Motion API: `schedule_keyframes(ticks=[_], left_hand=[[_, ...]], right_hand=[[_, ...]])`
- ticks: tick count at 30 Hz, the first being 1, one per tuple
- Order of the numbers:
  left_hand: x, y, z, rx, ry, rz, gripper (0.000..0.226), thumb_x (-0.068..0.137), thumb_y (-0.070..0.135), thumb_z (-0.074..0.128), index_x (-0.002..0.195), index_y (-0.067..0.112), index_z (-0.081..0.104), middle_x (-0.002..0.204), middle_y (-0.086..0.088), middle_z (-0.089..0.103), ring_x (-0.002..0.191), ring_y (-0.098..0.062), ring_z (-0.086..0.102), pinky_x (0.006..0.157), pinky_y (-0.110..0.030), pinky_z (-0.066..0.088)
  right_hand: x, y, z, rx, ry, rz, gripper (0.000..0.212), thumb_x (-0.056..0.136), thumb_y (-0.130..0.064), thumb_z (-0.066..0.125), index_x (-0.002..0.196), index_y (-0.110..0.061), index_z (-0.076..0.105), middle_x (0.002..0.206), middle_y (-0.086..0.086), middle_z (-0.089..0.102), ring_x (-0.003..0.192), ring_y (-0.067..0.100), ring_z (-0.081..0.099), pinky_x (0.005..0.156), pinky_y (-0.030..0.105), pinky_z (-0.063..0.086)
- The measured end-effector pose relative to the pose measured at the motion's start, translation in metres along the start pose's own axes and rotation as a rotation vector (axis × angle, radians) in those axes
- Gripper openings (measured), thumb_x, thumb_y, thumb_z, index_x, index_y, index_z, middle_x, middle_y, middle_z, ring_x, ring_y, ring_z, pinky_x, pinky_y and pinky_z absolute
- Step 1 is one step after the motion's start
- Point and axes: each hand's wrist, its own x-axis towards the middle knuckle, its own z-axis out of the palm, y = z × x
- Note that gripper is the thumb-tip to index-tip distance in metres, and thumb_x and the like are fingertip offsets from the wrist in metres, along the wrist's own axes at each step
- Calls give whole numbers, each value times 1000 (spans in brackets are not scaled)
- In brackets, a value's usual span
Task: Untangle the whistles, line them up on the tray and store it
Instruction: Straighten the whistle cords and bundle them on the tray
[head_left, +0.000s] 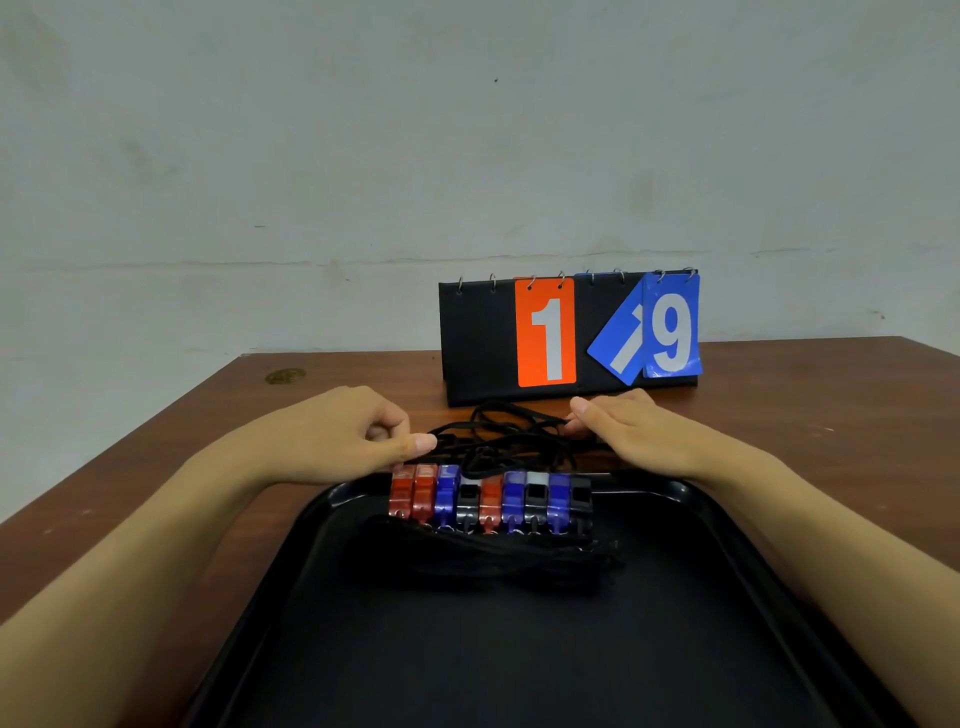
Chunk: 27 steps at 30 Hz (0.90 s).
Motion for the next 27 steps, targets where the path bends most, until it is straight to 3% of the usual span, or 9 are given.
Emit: schedule_keyframes(ticks=[3, 6, 10, 12, 15, 17, 20, 23, 27], left_hand=[[3, 3, 3, -4, 114, 40, 40, 99, 53, 56, 71, 26, 65, 54, 7, 56, 50, -4, 48, 59, -17, 39], [3, 7, 5, -45, 227, 102, 23, 99, 48, 58, 85, 33, 68, 66, 4, 65, 59, -7, 58, 68, -33, 53], [2, 17, 9, -180, 316, 165, 16, 100, 44, 58, 114, 39, 62, 77, 9, 66, 74, -15, 65, 84, -39, 56], [3, 23, 11, -238, 302, 190, 25, 101, 42, 58, 126, 37, 59, 74, 10, 63, 74, -21, 64, 80, -34, 54], [4, 28, 19, -291, 245, 200, 41, 99, 42, 62, 139, 36, 52, 77, 4, 64, 73, -25, 64, 72, -30, 52], [6, 30, 24, -262, 230, 208, 47, 98, 44, 63, 143, 38, 49, 74, 3, 63, 64, -18, 60, 67, -27, 49], [7, 34, 29, -242, 236, 255, 41, 100, 39, 63, 139, 40, 54, 65, 6, 55, 57, -5, 49, 62, -20, 42], [5, 37, 29, -252, 253, 275, 15, 102, 29, 62, 113, 35, 70, 64, 3, 55, 58, -5, 47, 61, -21, 40], [5, 34, 26, -273, 290, 213, 13, 102, 25, 61, 97, 31, 72, 69, 4, 70, 60, -7, 65, 62, -16, 49]], right_hand=[[-5, -5, -5, 32, 114, -76, 68, 91, -80, 18, 105, -44, 73, 117, -13, 69, 122, 14, 56, 109, 51, 42], [-17, -27, -15, 96, 256, -204, 43, 105, -50, 35, 101, -36, 76, 102, -4, 75, 100, 18, 68, 96, 45, 52], [-41, -59, -22, 255, 244, -310, 31, 107, -35, 44, 108, -34, 75, 113, -22, 72, 111, -6, 61, 96, 20, 46], [-50, -69, -20, 316, 171, -363, 29, 107, -35, 45, 113, -36, 73, 116, -21, 71, 113, -2, 63, 97, 23, 47], [-56, -77, -16, 348, 85, -429, 27, 106, -36, 47, 117, -39, 72, 116, -10, 72, 109, 17, 67, 101, 43, 53], [-59, -80, -15, 364, 46, -472, 26, 105, -29, 50, 119, -34, 72, 117, -14, 71, 113, 10, 66, 102, 37, 52], [-61, -83, -14, 368, 13, -517, 26, 104, -20, 54, 120, -28, 73, 120, -15, 70, 117, 7, 64, 101, 26, 51], [-61, -84, -11, 357, 18, -541, 24, 101, -18, 59, 118, -26, 74, 113, -14, 73, 113, 7, 67, 98, 24, 52], [-54, -78, -4, 330, 90, -502, 17, 98, -21, 65, 106, -33, 73, 87, -5, 75, 86, 14, 73, 85, 35, 59]])
